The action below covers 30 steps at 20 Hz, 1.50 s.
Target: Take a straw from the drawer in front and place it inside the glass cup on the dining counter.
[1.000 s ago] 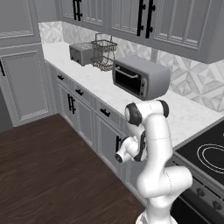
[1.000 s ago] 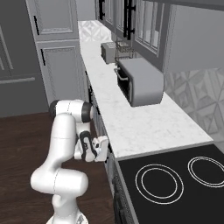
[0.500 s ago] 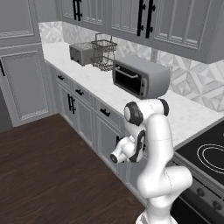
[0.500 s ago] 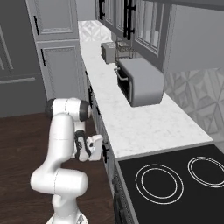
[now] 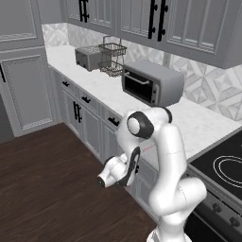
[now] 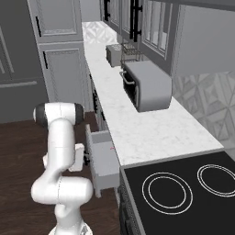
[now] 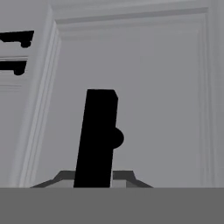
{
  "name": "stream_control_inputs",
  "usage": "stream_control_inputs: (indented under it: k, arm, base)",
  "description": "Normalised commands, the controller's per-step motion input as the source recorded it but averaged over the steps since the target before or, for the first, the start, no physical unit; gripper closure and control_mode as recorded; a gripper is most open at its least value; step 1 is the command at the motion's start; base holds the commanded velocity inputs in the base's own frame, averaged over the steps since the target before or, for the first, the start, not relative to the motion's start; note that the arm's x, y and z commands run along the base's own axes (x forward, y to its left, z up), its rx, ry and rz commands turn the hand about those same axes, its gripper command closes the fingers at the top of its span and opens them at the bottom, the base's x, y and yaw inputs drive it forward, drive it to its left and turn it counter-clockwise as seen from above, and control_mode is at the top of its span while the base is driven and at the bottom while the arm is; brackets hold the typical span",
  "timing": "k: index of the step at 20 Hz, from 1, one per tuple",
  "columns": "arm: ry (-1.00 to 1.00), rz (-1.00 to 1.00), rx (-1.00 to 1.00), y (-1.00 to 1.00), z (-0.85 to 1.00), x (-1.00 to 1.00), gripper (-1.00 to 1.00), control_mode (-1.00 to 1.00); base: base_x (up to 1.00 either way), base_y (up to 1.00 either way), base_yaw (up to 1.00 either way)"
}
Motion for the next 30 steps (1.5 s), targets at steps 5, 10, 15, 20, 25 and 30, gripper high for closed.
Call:
stream_control_inputs:
  k: [5, 10, 15, 20, 25, 30]
  arm:
    - [0.09, 0.0, 0.0, 1.0, 0.13, -0.6, 1.0, -1.0]
    - [0.11, 0.0, 0.0, 1.0, 0.13, -0.55, -1.0, -1.0]
    - [0.11, 0.0, 0.04, 0.87, 0.32, -0.47, -1.0, -1.0]
    - [0.14, 0.04, 0.26, 0.38, 0.91, -0.63, -1.0, -1.0]
    - [0.23, 0.05, 0.35, 0.22, 1.0, -0.28, -1.0, -1.0]
    - [0.32, 0.03, 0.41, 0.0, 0.74, -0.1, -1.0, -1.0]
  base:
    - [0.0, 0.0, 0.0]
    - [0.0, 0.0, 0.0]
    - [0.0, 0.0, 0.0]
    - [0.0, 0.0, 0.0]
    - [0.0, 0.0, 0.0]
    - [0.0, 0.0, 0.0]
